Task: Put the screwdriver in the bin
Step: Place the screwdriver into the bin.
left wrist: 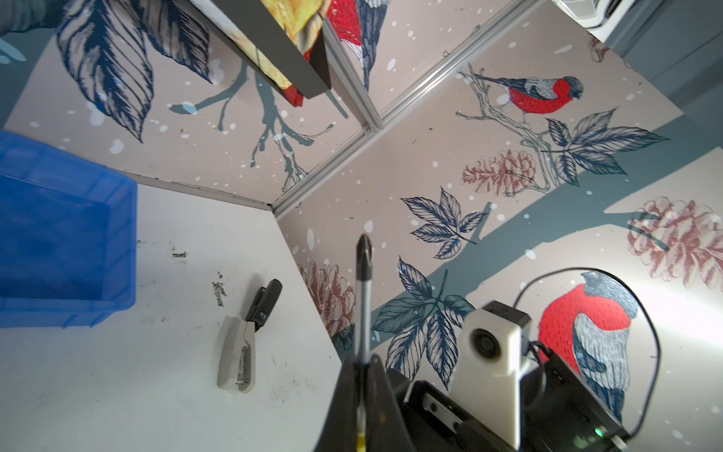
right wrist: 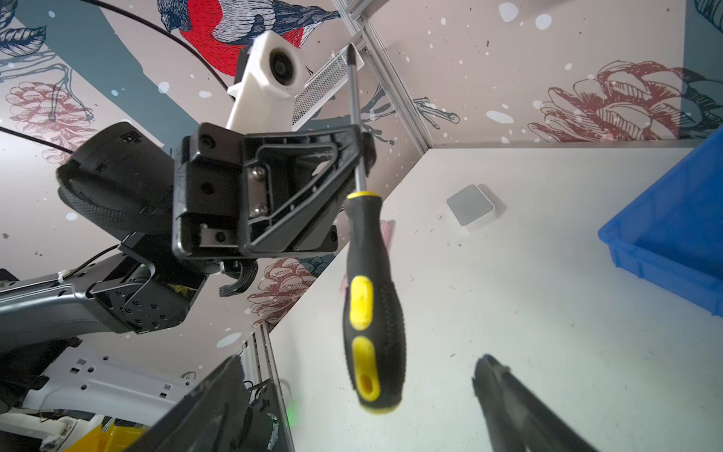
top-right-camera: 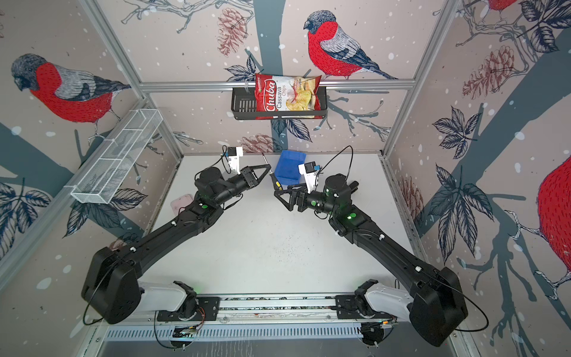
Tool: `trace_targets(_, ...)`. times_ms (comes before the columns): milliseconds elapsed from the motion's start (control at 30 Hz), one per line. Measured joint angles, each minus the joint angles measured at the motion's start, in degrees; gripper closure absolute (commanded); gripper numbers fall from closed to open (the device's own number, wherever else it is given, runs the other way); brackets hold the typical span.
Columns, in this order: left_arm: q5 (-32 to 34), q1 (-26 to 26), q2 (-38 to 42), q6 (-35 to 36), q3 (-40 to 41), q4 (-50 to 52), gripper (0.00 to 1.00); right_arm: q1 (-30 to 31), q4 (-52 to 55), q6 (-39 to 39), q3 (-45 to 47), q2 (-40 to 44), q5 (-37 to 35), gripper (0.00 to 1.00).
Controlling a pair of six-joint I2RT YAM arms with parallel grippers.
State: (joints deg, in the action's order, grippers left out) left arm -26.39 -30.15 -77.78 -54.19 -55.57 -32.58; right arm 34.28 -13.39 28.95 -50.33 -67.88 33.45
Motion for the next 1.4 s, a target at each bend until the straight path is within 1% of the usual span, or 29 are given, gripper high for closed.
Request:
trace_targets(167, -2.08, -0.46, 0.5, 0.07, 0.07, -0.31, 1.0, -0.5, -0.02, 1.11, -1.53, -1.44, 2.62, 0.38)
trace_targets(300, -2.01, -0.57, 1.05, 0.15, 0.22, -1.11, 1.0, -0.7, -0.22, 1.73, -1.4, -1.57, 4.81, 0.44)
trace_targets(367, -2.01, -0.59, 1.14, 0.15, 0.28, -1.16, 1.0, -0.96, -0.26, 2.6, -1.33, -1.77, 5.88, 0.49)
trace_targets(500, -2.03, -0.63, 1.14, 0.15, 0.28, -1.33, 1.0, -1.05, -0.33, 3.02, -1.14, -1.88, 6.8, 0.53)
trace_targets(633, -2.08, -0.63, 1.14, 0.17, 0.28, -1.36, 1.0, -1.05, -1.09, 4.0, -1.09, -2.05, 7.43, 0.68)
trace_targets(733, -2.1, -0.66, 1.14, 0.31, 0.37, -1.33, 1.0, -1.07, -1.18, 3.96, -1.09, -2.21, 8.0, 0.78)
trace_targets(833, -2.12, -0.66, 1.14, 0.13, 0.37, -1.33, 1.0, -1.07, -1.18, 3.91, -1.09, -2.23, 8.7, 0.83)
trace_targets(967, -2.01, -0.66, 1.25, 0.11, 0.37, -0.98, 1.0, -1.14, -1.07, 3.65, -1.09, -2.1, 8.72, 0.84)
trace_targets(1000, -1.92, -0.66, 1.33, 0.15, 0.37, -0.98, 0.97, -1.25, -1.03, 3.1, -1.05, -1.9, 8.7, 0.84)
trace_targets(1033, -1.9, -0.66, 1.42, 0.2, 0.37, -0.96, 0.86, -1.31, -1.05, 2.82, -0.94, -1.75, 8.68, 0.84)
trace_targets(1100, -1.64, -0.72, 1.62, 0.9, 0.37, -0.22, 0.72, -1.62, -1.16, 2.64, -0.42, -1.4, 8.74, 0.84)
trace_targets(1133, -1.22, -0.7, 1.75, 1.68, 0.37, 0.31, 0.63, -1.86, -1.09, 2.78, -0.17, -1.25, 8.44, 0.84)
trace_targets(1267, 0.96, -0.66, 2.89, 3.76, -0.07, 2.45, 0.32, -3.15, -1.22, 3.04, 0.92, -0.48, 7.04, 0.84)
trace_targets(1367, 1.44, -0.66, 4.13, 6.91, -0.7, 4.44, 0.03, -4.33, -2.25, 4.26, 2.4, 0.22, 6.78, 0.83)
trace_targets(1400, 1.99, -0.66, 4.68, 8.24, -0.72, 5.11, 0.01, -4.87, -2.62, 4.57, 2.89, 0.42, 6.43, 0.83)
